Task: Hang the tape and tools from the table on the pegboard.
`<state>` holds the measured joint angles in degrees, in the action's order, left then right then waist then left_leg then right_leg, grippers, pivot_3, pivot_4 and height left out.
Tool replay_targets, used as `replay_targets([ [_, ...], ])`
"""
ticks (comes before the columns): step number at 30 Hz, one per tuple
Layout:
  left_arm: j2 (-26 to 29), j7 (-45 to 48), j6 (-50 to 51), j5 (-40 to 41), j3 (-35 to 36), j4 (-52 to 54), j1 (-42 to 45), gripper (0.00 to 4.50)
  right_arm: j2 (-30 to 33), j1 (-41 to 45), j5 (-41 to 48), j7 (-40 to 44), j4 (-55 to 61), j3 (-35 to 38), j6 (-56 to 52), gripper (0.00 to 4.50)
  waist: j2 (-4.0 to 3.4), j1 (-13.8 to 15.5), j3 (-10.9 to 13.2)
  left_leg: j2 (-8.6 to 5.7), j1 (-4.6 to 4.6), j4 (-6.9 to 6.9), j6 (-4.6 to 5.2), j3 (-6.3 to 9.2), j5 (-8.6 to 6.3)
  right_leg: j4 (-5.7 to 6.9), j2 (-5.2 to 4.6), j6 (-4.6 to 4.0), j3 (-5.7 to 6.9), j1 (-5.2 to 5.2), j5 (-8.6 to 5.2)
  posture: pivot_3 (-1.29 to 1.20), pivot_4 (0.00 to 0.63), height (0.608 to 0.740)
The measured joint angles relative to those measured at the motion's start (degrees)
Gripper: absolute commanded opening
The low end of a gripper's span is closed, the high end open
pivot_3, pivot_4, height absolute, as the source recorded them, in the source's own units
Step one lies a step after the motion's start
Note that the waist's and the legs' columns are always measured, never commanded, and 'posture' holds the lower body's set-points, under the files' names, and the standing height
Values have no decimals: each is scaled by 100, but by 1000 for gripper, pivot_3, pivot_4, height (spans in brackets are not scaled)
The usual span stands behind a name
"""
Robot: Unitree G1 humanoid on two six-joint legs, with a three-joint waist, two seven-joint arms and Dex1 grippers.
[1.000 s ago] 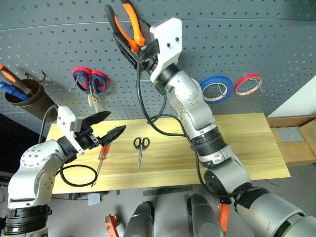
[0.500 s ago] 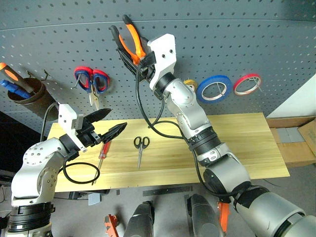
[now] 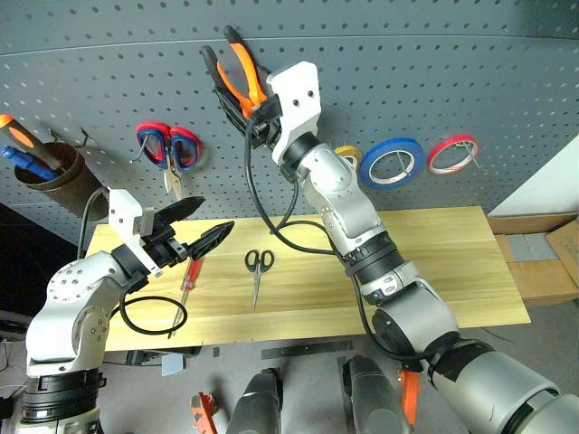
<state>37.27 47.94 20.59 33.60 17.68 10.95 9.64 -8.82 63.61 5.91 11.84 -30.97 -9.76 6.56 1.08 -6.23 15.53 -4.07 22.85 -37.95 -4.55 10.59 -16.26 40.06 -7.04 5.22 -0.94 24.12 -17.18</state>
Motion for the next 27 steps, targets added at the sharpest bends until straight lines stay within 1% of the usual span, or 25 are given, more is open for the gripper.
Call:
replay_targets([
  [6, -21, -1, -24, -42, -51, -1, 19, 4211, 22, -148, -87, -154, -4, -74, 2, 2786, 0, 2, 0, 0, 0, 0, 0, 0, 0, 0, 0, 0, 0, 0, 0, -11, 253, 740],
  [8, -37, -2, -51, -68, -54, -3, 20, 4211, 28, -187, -138, -209, 1, -78, 5, 3509, 0, 4, 0, 0, 0, -1, -2, 1, 2, 1, 0, -1, 1, 0, 1, -13, 254, 740],
  [9, -38, -1, -76, -77, -54, -3, 22, 4211, 30, -202, -147, -221, 14, -86, 5, 3690, 0, 8, 0, 0, 0, -1, -3, 1, 3, 1, 0, -2, 1, 0, 2, -13, 254, 740],
  [11, -38, -1, -94, -86, -54, -6, 26, 4211, 33, -219, -192, -221, 27, -118, 3, 4271, 0, 23, 0, 0, 0, -1, -4, 3, 7, 1, 1, -3, 3, -1, 6, -13, 254, 740],
  [12, -40, -1, -97, -89, -55, -15, 34, 4211, 35, -229, -207, -225, 37, -136, -3, 4445, 0, 39, 0, 0, 0, -1, -4, 4, 12, 1, 2, -4, 3, -1, 10, -13, 254, 740],
  [16, -51, -6, -100, -97, -57, -27, 54, 4211, 48, -270, -256, -340, 163, -120, -94, 4445, 0, 103, 0, 3, 0, 0, -4, 5, 27, 0, 6, -7, 3, -1, 25, -16, 259, 740],
  [20, -88, -106, -101, -108, -61, -29, 55, 4211, 88, -477, -266, -455, 725, -73, -390, 4445, 0, 126, 0, 7, 1, 4, -4, 5, 27, -4, 9, -8, 4, 0, 26, -16, 259, 740],
  [22, -136, -180, -104, -119, -62, -30, 55, 4211, 176, -682, -270, -455, 1241, -50, -721, 4445, 0, 125, 0, 7, 4, 9, -5, 3, 26, -10, 9, -8, 3, 2, 26, -17, 261, 740],
  [24, -152, -247, -106, -148, -69, -28, 37, 4211, 394, -910, -247, -408, 1940, -31, -1158, 4445, 0, 127, 0, 7, 9, 16, -5, 3, 26, -17, 8, -8, 5, 5, 26, -22, 264, 740],
  [27, -163, -367, -101, -231, -85, -24, -107, 4211, 908, -1251, 4, -130, 3210, 192, -1919, 4445, 0, 139, 0, 6, 12, 21, -4, 2, 24, -31, 6, -8, 6, 5, 26, -30, 269, 740],
])
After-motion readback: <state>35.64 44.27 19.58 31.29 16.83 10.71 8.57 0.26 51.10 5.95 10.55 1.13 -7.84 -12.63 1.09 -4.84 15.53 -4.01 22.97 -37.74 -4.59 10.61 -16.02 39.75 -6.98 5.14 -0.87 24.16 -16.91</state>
